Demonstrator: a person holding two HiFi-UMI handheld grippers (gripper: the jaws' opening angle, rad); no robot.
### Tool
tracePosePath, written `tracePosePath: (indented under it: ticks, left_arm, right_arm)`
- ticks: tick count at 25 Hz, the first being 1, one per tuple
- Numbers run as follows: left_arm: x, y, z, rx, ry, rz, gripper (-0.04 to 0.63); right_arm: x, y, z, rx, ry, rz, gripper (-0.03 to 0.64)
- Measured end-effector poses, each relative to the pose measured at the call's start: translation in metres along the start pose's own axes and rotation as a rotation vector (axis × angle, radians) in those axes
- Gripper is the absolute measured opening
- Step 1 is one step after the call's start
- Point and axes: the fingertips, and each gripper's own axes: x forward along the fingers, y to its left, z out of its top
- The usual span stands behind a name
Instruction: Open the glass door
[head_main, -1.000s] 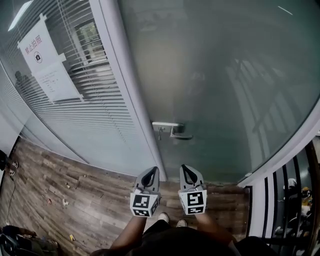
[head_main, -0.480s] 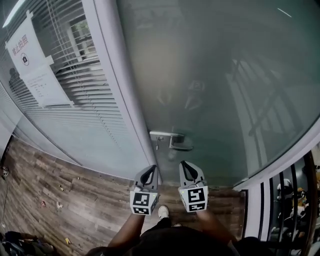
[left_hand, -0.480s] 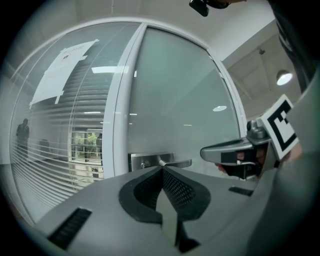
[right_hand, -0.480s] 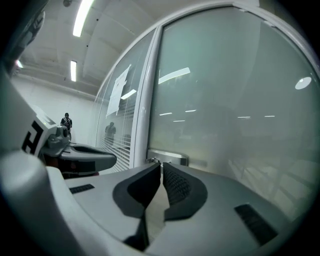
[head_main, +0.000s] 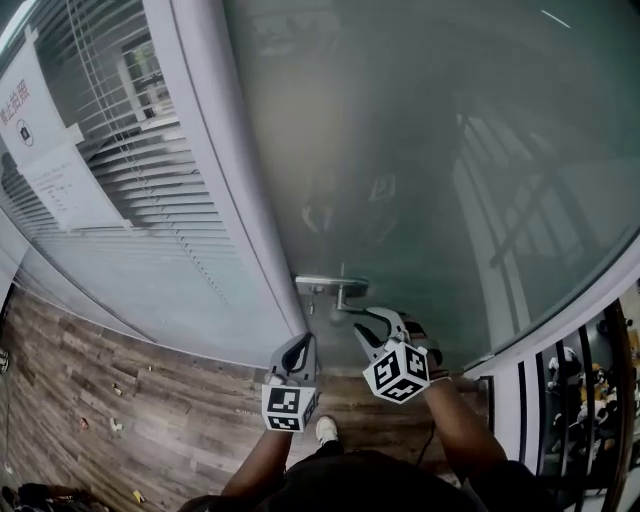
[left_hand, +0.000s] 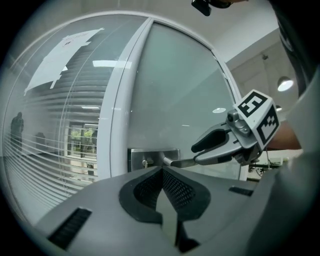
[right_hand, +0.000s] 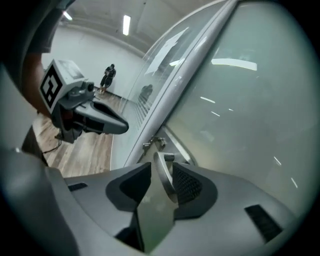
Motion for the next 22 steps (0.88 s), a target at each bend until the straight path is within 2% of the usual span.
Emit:
tracePosePath:
  ticks: [4, 10, 17, 22]
  left_arm:
    - [0.008, 0.004, -0.006, 0.000, -0.015, -0.001, -0.002]
    - [0.016, -0.004, -0.013, -0.017, -0.008, -0.034, -0.002]
    - [0.020, -0.002, -0.020, -0.020, 0.004, -0.051, -0.002]
    - [0.023, 0.005, -0.022, -0.022, 0.011, -0.052, -0.002]
  right_arm:
    - [0.022, 0.007, -0.012, -0.166, 0.144, 0.095, 0.153]
    - [0.055, 0.012, -0.027, -0.292, 0.269, 0.181, 0.156]
    - [0.079, 0.018, -0.040, -0.317, 0.331, 0.295, 0.155]
    - [0.092, 0.026, -0.043, -0.319, 0.344, 0.335, 0.138]
